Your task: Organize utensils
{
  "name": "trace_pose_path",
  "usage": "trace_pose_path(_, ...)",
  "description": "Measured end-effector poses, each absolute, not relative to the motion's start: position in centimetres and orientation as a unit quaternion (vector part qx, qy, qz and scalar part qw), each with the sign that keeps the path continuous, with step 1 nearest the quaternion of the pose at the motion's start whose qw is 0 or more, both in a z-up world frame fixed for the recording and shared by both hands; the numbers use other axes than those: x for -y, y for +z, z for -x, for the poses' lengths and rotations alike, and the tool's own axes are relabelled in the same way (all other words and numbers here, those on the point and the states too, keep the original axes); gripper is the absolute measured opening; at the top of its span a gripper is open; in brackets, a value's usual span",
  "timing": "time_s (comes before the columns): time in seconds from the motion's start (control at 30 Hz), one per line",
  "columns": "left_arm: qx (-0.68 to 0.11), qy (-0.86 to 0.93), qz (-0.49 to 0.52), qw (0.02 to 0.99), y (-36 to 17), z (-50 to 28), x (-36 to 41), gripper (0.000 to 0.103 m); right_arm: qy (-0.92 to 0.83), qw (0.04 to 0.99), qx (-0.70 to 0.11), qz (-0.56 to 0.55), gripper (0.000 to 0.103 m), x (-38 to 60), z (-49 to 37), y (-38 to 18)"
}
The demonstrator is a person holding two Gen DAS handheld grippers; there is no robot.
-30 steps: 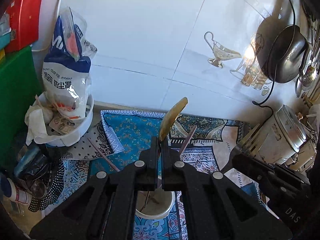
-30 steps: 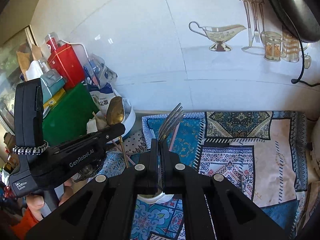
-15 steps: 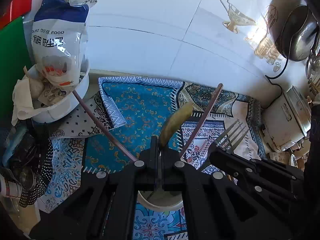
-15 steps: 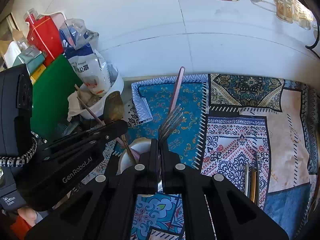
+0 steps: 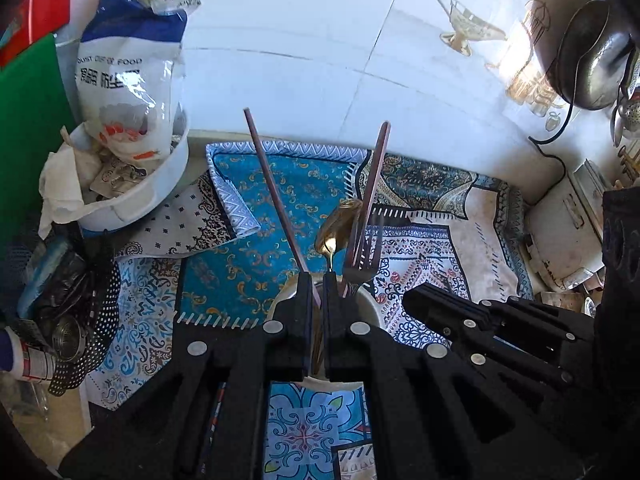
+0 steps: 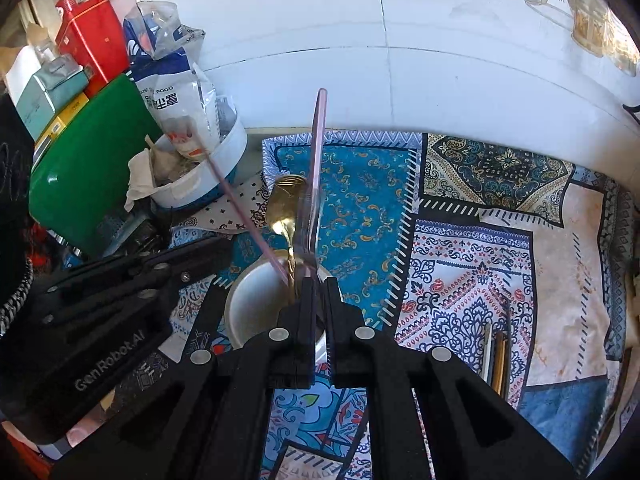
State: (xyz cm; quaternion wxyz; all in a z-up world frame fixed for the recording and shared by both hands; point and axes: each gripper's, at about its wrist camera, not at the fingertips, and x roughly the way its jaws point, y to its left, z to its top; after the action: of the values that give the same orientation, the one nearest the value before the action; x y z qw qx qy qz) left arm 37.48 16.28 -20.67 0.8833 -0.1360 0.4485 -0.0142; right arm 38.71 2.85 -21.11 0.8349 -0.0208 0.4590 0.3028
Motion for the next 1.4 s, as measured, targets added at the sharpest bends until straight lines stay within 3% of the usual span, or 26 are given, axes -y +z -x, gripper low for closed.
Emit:
trace_pose_path(0.17,-0.436,-0.002,0.132,0.890,-19.1,-36.4,-15.8,0.002,0.304,0.839,-0.451,0.025,0.008,-1.3,-38.1,-20.2)
trace_pose_path(0.4,-0.421,0.009,0.117,0.899,-17.2,-35.1,-13.8,0.008,0.294,0.859,-0.417,0.041,0.019,1.7,-36.9,-18.1)
trace_pose_path(0.57,-0.413,0.006,0.111,0.904,-16.2,-34.5,-11.6,0.022,0.286,0.871,-0.397,0.046,0.026,4.3,-36.4,-16.8)
trace_pose_path(0.8,-0.412,-0.006,0.102,0.906,-16.1,-34.3,-7.6,0.034,0.265,0.883,-0.385,0.051,0.032,8.3,-36.0,-16.7)
trace_pose_path(1.4,-0.518,-0.047,0.071,0.851,-25.0,-36.9,2.0,0.038,0.200,0.859,-0.470,0.043,0.032,17.9,-37.5,-24.0)
